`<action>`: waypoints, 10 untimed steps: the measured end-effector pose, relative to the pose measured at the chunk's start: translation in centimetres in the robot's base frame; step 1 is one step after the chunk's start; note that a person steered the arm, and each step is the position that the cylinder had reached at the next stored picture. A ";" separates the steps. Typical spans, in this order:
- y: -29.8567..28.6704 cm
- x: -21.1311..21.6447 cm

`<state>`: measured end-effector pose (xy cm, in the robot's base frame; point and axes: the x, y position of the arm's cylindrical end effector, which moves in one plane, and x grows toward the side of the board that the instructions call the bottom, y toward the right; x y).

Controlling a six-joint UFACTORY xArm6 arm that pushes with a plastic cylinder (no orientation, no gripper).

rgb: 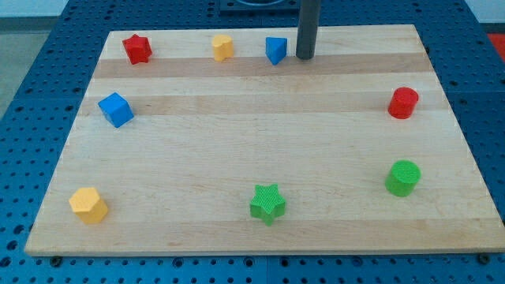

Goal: Push the blue triangle to the bottom of the yellow heart

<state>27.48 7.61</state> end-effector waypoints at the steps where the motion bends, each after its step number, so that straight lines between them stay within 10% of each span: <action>1: -0.7 -0.1; 6: -6.6 -2.5; 10: -12.6 6.9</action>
<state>34.35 -5.04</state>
